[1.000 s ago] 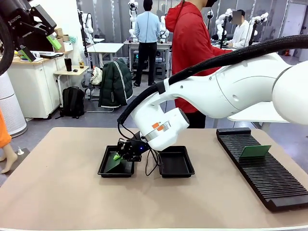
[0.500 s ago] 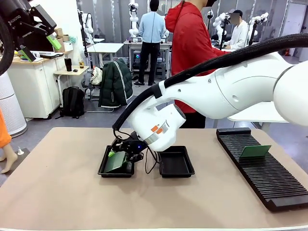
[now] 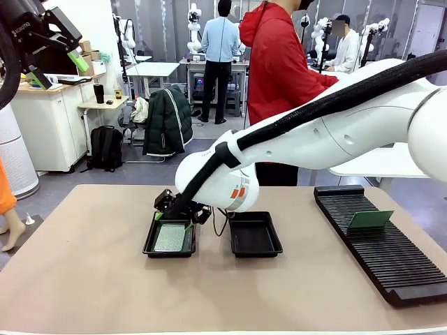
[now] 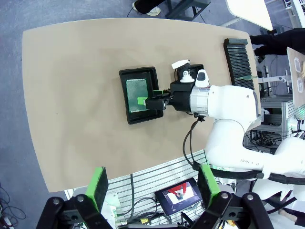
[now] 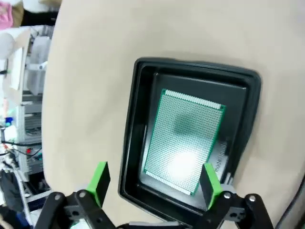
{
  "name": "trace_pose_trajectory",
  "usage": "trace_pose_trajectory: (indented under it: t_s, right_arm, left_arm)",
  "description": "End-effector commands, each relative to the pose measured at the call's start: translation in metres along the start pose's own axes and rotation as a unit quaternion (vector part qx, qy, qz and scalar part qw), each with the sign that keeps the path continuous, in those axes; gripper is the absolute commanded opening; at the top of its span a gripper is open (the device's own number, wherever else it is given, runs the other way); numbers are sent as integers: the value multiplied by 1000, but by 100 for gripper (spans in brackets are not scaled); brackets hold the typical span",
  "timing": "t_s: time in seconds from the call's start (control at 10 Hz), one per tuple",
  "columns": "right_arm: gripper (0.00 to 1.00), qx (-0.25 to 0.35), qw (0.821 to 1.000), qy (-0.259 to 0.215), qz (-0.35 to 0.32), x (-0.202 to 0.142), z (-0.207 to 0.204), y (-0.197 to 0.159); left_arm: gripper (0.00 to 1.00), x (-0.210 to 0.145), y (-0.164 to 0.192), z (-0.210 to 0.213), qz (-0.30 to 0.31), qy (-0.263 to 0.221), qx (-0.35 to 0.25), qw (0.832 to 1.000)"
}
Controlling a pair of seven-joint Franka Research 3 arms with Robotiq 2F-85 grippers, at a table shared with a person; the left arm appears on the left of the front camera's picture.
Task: Inspect and transfer BCBs to ESD trays.
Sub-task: Pick up the Blank PCB from the PCB Rack and place it in the left ESD tray.
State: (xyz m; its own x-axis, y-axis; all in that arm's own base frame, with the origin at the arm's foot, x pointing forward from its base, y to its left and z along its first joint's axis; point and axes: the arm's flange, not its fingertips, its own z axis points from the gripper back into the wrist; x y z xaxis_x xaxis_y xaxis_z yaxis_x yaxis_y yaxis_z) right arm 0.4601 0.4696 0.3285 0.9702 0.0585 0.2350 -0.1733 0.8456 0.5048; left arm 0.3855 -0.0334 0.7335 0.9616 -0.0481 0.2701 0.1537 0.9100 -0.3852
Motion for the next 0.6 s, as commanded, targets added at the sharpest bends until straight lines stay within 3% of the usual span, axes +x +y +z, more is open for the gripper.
trace_pose_trajectory:
  t_s: [0.0,0.5]
  right_arm:
    - [100,-65,998,11,14,18,13,38]
    - [100,-158,985,46,42,22,52,57]
  left_arm:
    - [100,-1,1,0,0,-1,0,1000]
    - [100,-1,1,0,0,-1,0,1000]
